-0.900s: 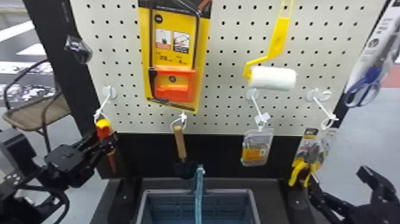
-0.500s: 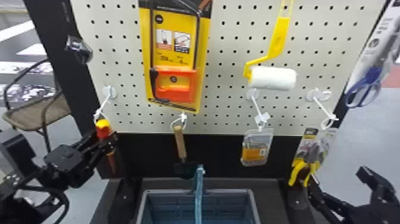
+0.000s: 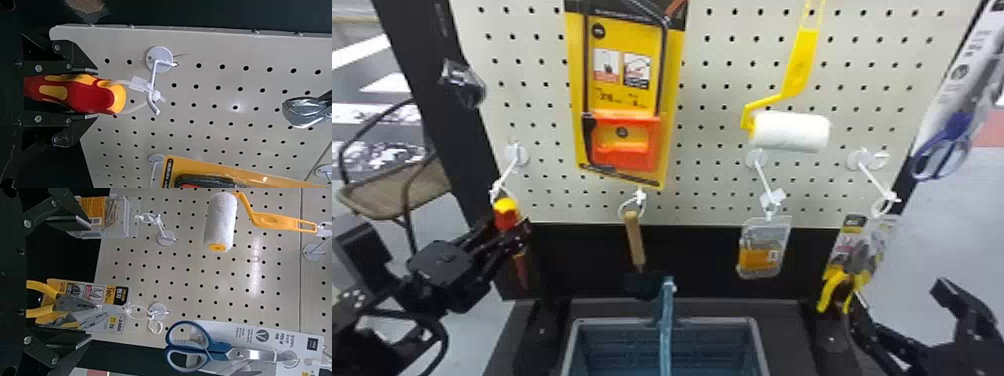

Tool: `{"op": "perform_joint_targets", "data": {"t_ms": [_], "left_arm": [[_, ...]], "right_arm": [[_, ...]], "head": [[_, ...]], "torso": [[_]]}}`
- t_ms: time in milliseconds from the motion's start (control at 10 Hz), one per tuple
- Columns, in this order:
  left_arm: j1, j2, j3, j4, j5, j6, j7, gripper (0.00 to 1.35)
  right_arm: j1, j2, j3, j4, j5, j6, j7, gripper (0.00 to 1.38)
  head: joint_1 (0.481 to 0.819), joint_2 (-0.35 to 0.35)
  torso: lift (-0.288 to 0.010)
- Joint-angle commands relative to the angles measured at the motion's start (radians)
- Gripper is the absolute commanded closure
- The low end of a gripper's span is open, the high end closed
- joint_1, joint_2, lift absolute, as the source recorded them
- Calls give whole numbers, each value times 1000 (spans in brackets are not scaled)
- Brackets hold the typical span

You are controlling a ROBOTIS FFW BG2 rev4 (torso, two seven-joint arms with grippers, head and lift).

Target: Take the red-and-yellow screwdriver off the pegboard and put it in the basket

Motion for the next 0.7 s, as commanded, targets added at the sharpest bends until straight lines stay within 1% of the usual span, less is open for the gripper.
{"op": "perform_joint_targets", "data": {"t_ms": [0, 300, 500, 600], "left_arm": [[3, 1, -1, -4, 1, -10, 0, 1197], [28, 4, 7, -58, 0, 1, 0, 1197], [71, -3, 33, -119, -3, 8, 0, 1197], [101, -16, 53, -148, -3, 10, 0, 1197]], "right_arm": [[0, -1, 0, 1, -1, 0, 1, 280], [0, -4, 0, -2, -2, 0, 1, 280], [0, -5, 0, -2, -2, 0, 1, 280], [2, -5, 0, -2, -2, 0, 2, 280]], "head": [[549, 0], [549, 0], [549, 0], [549, 0]], "torso": [[-100], [-100], [-100], [-100]]}}
